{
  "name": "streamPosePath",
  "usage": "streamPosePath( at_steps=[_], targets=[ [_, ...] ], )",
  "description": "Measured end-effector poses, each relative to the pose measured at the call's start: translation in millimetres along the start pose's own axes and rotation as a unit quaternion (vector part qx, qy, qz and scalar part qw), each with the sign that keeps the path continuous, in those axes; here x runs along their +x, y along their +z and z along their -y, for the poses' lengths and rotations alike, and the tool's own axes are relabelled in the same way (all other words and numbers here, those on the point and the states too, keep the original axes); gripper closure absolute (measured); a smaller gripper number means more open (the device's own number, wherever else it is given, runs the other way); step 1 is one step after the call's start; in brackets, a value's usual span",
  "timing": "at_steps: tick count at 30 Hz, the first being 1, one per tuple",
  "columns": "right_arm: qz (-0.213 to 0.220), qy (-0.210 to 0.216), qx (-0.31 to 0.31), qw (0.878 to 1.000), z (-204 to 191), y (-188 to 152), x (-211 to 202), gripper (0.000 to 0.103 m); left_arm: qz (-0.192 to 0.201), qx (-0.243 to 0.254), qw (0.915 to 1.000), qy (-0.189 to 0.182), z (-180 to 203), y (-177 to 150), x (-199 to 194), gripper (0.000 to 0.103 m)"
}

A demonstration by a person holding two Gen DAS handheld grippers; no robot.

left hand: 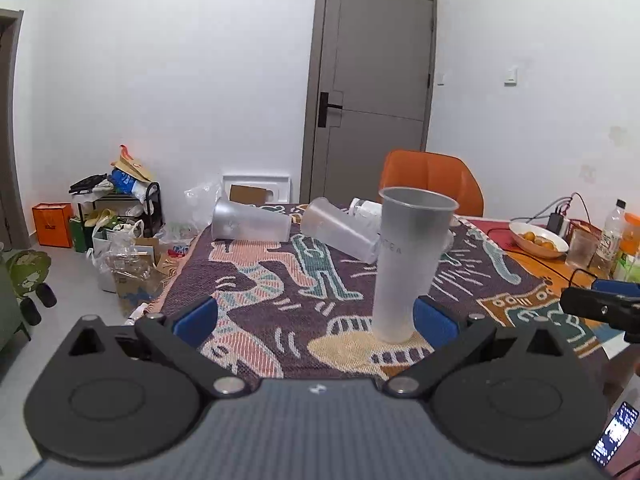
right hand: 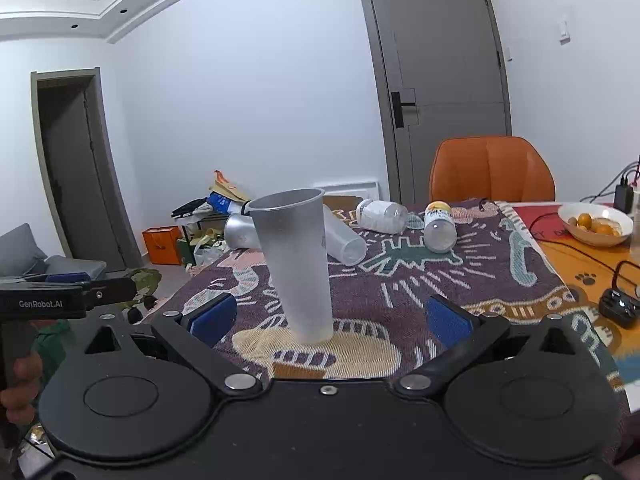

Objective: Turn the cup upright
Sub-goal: 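Lower the frosted cup rim-up onto the rug with the right gripper, then open the right gripper and withdraw it from the upright cup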

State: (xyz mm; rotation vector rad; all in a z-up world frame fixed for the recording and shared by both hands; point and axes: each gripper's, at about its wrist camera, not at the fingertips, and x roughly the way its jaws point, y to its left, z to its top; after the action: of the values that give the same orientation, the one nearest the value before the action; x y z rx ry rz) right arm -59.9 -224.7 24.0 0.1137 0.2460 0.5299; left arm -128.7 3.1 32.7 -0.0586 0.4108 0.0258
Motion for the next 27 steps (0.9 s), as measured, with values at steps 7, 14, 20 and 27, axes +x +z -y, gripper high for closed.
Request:
streamPosePath(
  at_steps=[7,14,20,27],
  targets=[
    [-0.021,0.012,0.012,1.000,-4,-1,-10,0.000,-0.007,0.005,0.9999,-0.007,8,-5,-16,0.000],
    [-0.026,0.022,0.000,0.999,-12,-3,-12,0.000,-0.003,0.002,1.0000,0.000,4,-3,-23,0.000],
    [-0.030,0.025,-0.010,0.999,-19,-5,-12,0.000,-0.001,-0.002,1.0000,0.007,-1,-4,-27,0.000],
    [-0.027,0.026,-0.009,0.999,-19,-4,-12,0.000,0.007,-0.002,0.9999,0.011,-4,-1,-31,0.000]
  ],
)
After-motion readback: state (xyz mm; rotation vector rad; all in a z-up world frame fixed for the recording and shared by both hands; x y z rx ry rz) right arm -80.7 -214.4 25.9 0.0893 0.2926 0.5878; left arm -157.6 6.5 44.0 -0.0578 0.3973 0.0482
